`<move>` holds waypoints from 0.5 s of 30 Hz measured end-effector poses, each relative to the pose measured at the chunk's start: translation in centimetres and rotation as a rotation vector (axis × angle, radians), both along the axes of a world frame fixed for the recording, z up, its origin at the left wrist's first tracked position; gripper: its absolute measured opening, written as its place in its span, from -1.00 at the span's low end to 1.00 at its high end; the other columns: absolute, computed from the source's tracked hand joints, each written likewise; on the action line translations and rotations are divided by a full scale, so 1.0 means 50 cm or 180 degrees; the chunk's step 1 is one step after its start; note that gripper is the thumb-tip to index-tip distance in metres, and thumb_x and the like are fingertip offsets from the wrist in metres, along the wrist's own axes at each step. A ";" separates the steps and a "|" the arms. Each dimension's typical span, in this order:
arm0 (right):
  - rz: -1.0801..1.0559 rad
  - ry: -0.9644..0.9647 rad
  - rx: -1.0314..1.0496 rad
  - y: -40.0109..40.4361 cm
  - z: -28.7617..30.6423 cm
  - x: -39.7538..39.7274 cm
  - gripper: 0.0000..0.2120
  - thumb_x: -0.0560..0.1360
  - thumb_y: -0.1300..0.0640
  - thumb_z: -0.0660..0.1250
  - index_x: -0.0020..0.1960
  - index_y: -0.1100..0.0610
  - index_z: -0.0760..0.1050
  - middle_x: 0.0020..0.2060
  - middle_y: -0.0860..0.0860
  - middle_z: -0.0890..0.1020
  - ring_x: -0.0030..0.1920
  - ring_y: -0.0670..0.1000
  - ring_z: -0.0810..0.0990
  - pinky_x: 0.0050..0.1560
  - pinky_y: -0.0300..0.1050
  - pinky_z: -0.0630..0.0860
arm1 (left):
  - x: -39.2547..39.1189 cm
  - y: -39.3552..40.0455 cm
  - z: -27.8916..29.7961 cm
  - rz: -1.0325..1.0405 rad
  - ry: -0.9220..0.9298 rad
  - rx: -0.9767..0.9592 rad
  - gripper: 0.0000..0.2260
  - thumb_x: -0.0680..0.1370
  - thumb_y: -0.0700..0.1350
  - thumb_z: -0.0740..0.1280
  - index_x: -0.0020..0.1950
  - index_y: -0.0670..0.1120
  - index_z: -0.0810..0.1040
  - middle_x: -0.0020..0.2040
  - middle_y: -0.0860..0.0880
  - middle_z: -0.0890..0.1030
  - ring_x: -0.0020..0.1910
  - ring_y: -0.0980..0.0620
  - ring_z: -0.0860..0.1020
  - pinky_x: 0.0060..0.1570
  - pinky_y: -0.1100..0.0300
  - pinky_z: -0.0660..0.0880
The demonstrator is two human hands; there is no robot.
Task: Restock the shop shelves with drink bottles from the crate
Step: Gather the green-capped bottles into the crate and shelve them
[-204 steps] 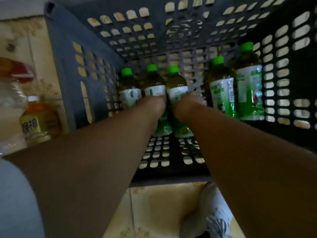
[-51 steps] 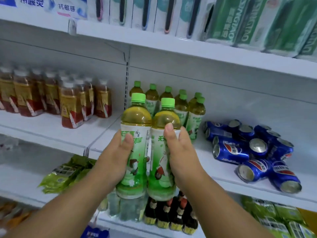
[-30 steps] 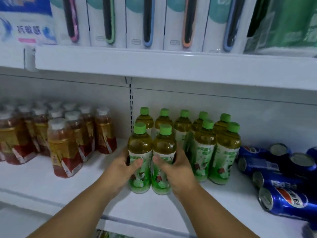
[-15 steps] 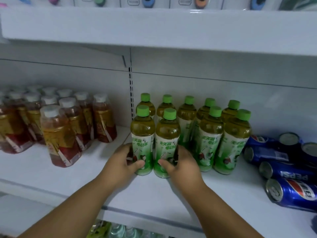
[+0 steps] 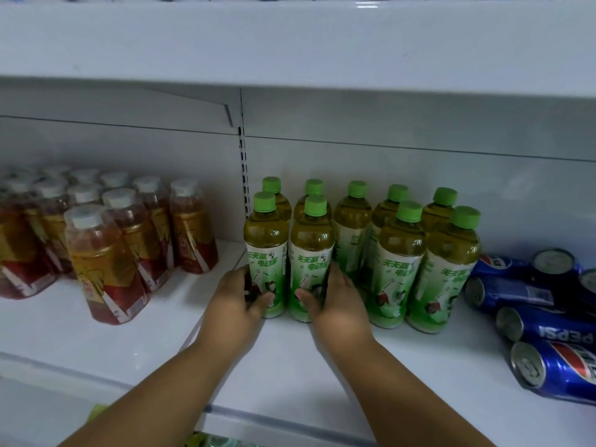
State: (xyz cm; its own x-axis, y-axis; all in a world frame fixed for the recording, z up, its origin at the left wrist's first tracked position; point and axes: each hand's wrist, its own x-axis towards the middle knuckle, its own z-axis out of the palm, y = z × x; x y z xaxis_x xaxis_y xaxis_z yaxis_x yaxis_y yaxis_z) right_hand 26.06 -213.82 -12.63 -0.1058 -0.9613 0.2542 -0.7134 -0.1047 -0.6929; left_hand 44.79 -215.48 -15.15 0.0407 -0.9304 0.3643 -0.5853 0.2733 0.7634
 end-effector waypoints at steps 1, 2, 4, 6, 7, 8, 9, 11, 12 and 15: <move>-0.0009 -0.0050 -0.0042 0.000 -0.003 0.001 -0.27 0.52 -0.15 0.41 0.56 0.10 0.23 0.39 0.05 0.48 0.36 0.08 0.47 0.28 -0.07 0.47 | 0.000 0.000 0.001 -0.0003 0.0010 0.0001 -0.58 0.52 -0.12 0.49 0.36 -0.05 0.50 0.20 -0.08 0.58 0.08 -0.04 0.63 0.08 -0.02 0.62; -0.0015 -0.0103 -0.0086 0.000 -0.005 0.002 -0.28 0.51 -0.15 0.42 0.55 0.08 0.25 0.38 0.04 0.50 0.35 0.07 0.48 0.28 -0.08 0.47 | -0.001 0.000 0.001 -0.0009 0.0015 -0.0010 -0.57 0.53 -0.12 0.49 0.37 -0.05 0.50 0.20 -0.08 0.58 0.10 -0.05 0.62 0.10 -0.02 0.62; -0.0027 -0.0176 -0.0161 0.000 -0.008 0.001 -0.30 0.50 -0.13 0.44 0.53 0.06 0.28 0.37 0.02 0.51 0.36 0.06 0.49 0.29 -0.08 0.46 | -0.001 -0.002 -0.001 -0.0014 0.0007 -0.0028 -0.55 0.53 -0.13 0.48 0.40 -0.07 0.48 0.23 -0.09 0.56 0.14 -0.08 0.61 0.13 -0.03 0.60; -0.0058 -0.0285 -0.0159 -0.001 -0.010 0.002 -0.29 0.49 -0.11 0.46 0.52 0.06 0.26 0.35 0.02 0.53 0.34 0.07 0.51 0.27 -0.04 0.49 | -0.003 -0.003 -0.002 0.0003 -0.0018 -0.0034 -0.52 0.54 -0.12 0.48 0.43 -0.10 0.45 0.27 -0.11 0.56 0.17 -0.11 0.60 0.15 -0.05 0.59; -0.0084 -0.0378 -0.0133 -0.001 -0.011 0.003 -0.28 0.49 -0.10 0.47 0.52 0.07 0.24 0.34 0.04 0.55 0.32 0.07 0.53 0.25 -0.02 0.52 | -0.004 -0.002 -0.004 0.0033 -0.0063 -0.0055 -0.51 0.54 -0.12 0.48 0.44 -0.12 0.44 0.28 -0.12 0.56 0.17 -0.12 0.60 0.15 -0.04 0.59; -0.0117 -0.0444 -0.0115 0.000 -0.013 0.006 -0.29 0.49 -0.09 0.47 0.50 0.09 0.24 0.31 0.05 0.57 0.29 0.08 0.56 0.21 -0.01 0.54 | -0.005 -0.001 -0.004 0.0065 -0.0128 -0.0081 -0.50 0.54 -0.11 0.48 0.44 -0.13 0.43 0.28 -0.13 0.56 0.17 -0.13 0.60 0.14 -0.04 0.58; -0.0153 -0.0465 -0.0109 0.001 -0.014 0.007 -0.32 0.49 -0.09 0.47 0.46 0.10 0.25 0.28 0.07 0.59 0.25 0.09 0.58 0.17 -0.01 0.56 | -0.006 0.001 -0.003 0.0085 -0.0184 -0.0106 -0.50 0.54 -0.11 0.48 0.44 -0.14 0.43 0.28 -0.14 0.56 0.17 -0.14 0.60 0.14 -0.03 0.57; -0.0190 -0.0431 -0.0126 0.001 -0.014 0.010 -0.40 0.49 -0.09 0.47 0.37 0.11 0.29 0.22 0.09 0.61 0.20 0.11 0.61 0.11 0.00 0.58 | -0.007 0.000 -0.001 0.0093 -0.0221 -0.0128 -0.48 0.54 -0.10 0.47 0.46 -0.14 0.42 0.28 -0.15 0.55 0.18 -0.15 0.58 0.16 -0.03 0.56; -0.0188 -0.0428 -0.0136 0.001 -0.015 0.012 -0.41 0.49 -0.09 0.47 0.36 0.11 0.30 0.22 0.09 0.61 0.20 0.12 0.60 0.11 0.00 0.58 | -0.006 -0.001 -0.001 0.0094 -0.0219 -0.0122 -0.48 0.54 -0.10 0.47 0.47 -0.13 0.42 0.29 -0.15 0.54 0.19 -0.15 0.57 0.18 -0.03 0.55; -0.0193 -0.0449 -0.0176 0.002 -0.016 0.012 -0.42 0.48 -0.08 0.48 0.35 0.13 0.32 0.23 0.10 0.58 0.24 0.13 0.56 0.10 -0.09 0.51 | -0.005 -0.003 -0.001 0.0112 -0.0219 -0.0092 -0.48 0.55 -0.08 0.46 0.47 -0.12 0.41 0.29 -0.16 0.53 0.20 -0.15 0.56 0.19 -0.02 0.54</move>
